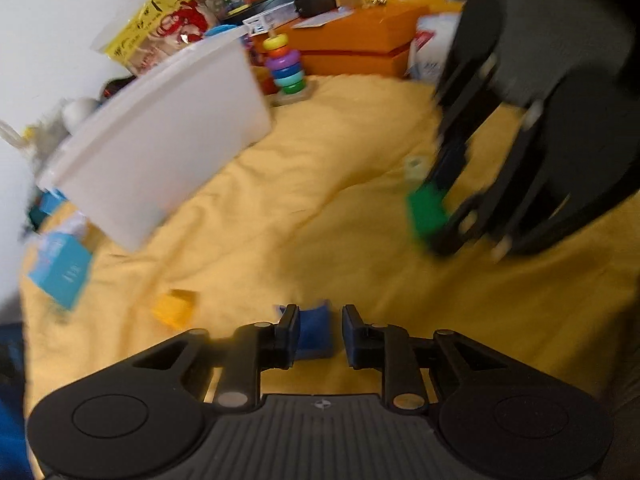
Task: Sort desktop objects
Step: 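Grasp the blue block with the left tool while the right tool grasps the green Lego brick, then carry the blue and green blocks over the white bin and open both tools, then grasp the yellow Lego brick with the left tool while the right tool grasps the pale green holed block, then carry the yellow brick and pale green block over the white bin and open both tools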
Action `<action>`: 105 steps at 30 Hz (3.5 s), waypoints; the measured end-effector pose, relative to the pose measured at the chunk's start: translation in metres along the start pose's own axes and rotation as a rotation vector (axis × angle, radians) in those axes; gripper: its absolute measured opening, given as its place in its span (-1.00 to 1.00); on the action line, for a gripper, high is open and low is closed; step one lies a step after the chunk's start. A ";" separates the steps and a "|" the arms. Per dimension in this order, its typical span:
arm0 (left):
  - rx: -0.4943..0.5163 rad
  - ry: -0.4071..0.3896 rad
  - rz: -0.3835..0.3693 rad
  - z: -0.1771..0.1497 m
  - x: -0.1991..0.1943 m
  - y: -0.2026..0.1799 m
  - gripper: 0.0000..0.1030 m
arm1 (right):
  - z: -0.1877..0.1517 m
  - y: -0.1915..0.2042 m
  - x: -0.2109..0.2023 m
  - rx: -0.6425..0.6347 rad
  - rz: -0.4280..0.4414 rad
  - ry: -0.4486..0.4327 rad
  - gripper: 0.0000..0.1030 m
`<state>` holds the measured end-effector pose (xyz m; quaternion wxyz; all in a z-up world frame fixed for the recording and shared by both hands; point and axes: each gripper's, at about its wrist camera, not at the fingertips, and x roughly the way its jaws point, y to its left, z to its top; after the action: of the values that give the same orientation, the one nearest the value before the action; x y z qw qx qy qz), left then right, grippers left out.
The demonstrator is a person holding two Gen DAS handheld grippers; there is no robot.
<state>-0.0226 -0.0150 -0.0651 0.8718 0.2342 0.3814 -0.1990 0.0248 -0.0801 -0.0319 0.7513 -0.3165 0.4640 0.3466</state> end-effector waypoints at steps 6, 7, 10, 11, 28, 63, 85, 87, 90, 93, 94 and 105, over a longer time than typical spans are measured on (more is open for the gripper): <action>-0.204 -0.057 0.004 -0.011 -0.015 0.013 -0.23 | 0.005 0.004 0.010 0.027 0.036 -0.097 -0.29; -0.206 -0.062 0.026 -0.012 -0.017 0.014 -0.18 | 0.001 0.005 0.008 0.029 0.040 -0.119 -0.27; -0.233 -0.064 0.039 -0.013 -0.015 0.020 -0.18 | -0.014 0.004 -0.004 0.060 0.035 -0.196 -0.18; -0.243 -0.061 0.039 -0.013 -0.013 0.021 -0.18 | -0.019 0.003 -0.006 0.081 0.032 -0.216 -0.17; -0.371 -0.134 0.036 -0.001 -0.017 0.054 -0.34 | -0.014 -0.015 -0.008 0.165 0.034 -0.299 -0.34; -0.479 -0.039 0.244 0.020 0.023 0.084 -0.22 | -0.011 -0.078 -0.043 0.473 -0.168 -0.426 -0.19; -0.359 0.053 0.351 -0.007 0.048 0.077 -0.40 | -0.032 -0.020 -0.019 0.467 -0.196 -0.247 -0.08; -0.356 0.055 0.350 -0.008 0.047 0.076 -0.40 | -0.033 -0.023 -0.018 0.495 -0.218 -0.227 0.02; -0.408 0.068 0.328 -0.016 0.045 0.080 -0.44 | -0.034 -0.029 -0.012 0.517 -0.199 -0.214 -0.02; -0.478 0.024 0.280 -0.026 0.037 0.086 -0.56 | -0.032 -0.032 0.000 0.474 -0.187 -0.203 -0.27; -0.509 0.008 0.252 -0.029 0.034 0.090 -0.56 | -0.031 -0.033 0.000 0.465 -0.178 -0.208 -0.27; -0.498 -0.010 -0.072 -0.015 0.030 0.047 -0.54 | -0.013 -0.020 0.010 0.218 -0.077 -0.272 -0.25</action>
<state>0.0126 0.0270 -0.0848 0.8969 -0.0027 0.4223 -0.1312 0.0381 -0.1000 -0.0427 0.8496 -0.2011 0.3805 0.3050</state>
